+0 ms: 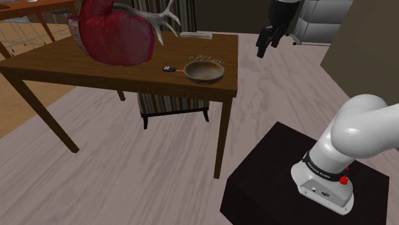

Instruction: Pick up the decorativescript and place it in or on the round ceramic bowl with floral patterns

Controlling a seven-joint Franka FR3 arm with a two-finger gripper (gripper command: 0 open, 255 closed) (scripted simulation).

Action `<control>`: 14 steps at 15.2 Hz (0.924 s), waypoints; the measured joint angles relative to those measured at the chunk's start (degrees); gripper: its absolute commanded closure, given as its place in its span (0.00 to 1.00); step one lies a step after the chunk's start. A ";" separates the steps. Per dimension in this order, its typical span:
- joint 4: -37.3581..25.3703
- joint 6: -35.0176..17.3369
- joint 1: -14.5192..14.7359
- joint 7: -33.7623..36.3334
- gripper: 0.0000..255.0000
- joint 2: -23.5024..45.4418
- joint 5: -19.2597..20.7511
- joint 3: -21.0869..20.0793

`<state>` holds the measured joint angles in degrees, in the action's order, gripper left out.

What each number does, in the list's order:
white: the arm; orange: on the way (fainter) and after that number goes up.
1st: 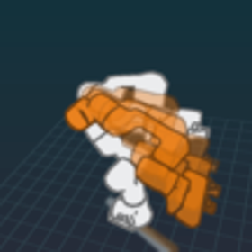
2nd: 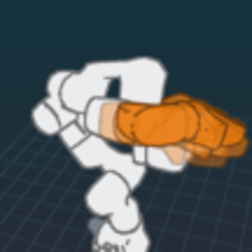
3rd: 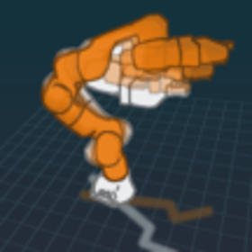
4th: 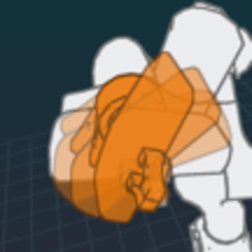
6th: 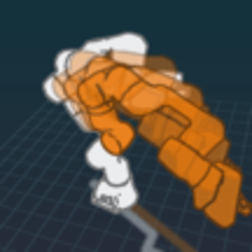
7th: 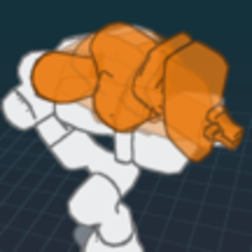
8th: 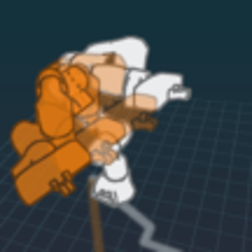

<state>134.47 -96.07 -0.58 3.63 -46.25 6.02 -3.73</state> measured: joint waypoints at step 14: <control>-19.02 -7.15 2.40 -12.51 0.00 29.70 -2.02 4.84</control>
<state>115.44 -103.22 1.81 -8.88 -16.55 4.00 1.11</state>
